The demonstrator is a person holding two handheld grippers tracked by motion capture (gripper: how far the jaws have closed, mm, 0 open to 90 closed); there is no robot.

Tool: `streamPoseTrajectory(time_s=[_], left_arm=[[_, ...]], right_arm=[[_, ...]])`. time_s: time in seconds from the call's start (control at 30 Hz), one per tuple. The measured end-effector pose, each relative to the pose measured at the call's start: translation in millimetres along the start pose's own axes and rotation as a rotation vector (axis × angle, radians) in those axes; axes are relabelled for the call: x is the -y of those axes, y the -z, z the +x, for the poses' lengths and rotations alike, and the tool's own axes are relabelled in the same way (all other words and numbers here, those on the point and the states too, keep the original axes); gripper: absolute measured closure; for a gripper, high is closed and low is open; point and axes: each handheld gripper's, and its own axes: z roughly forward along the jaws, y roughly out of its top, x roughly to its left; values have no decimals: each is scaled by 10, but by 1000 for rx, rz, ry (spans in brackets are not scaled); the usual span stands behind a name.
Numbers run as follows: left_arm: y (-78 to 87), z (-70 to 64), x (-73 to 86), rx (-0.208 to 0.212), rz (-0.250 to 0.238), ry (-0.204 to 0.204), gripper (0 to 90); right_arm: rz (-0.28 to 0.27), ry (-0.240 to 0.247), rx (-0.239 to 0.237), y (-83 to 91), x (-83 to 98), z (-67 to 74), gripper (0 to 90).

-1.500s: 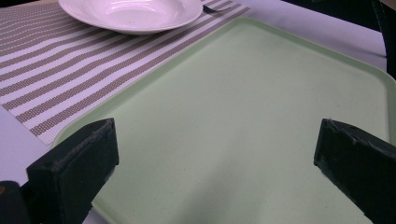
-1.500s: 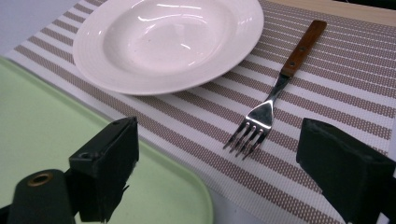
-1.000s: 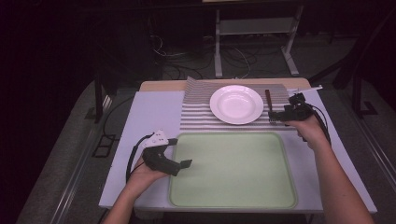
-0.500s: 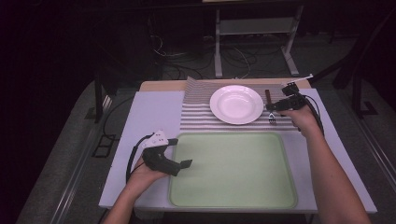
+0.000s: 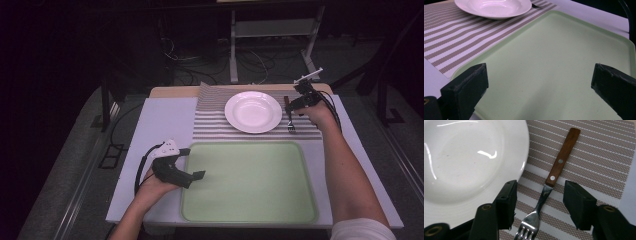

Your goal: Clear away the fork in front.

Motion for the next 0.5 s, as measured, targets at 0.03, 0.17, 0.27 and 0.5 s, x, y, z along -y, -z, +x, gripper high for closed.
streamPoseTrajectory(time_s=[0.03,0.17,0.27,0.5], left_arm=[[-1,2,0,0,1,1,5],[-4,2,1,3,0,0,5],[-4,2,2,6,0,1,5],[-4,9,2,7,-2,4,5]], right_arm=[[0,0,0,0,0,0,469],[37,2,20,-75,-84,-9,499],[57,-7,38,-142,-112,-36,532],[101,-33,39,-313,-99,-80,572]])
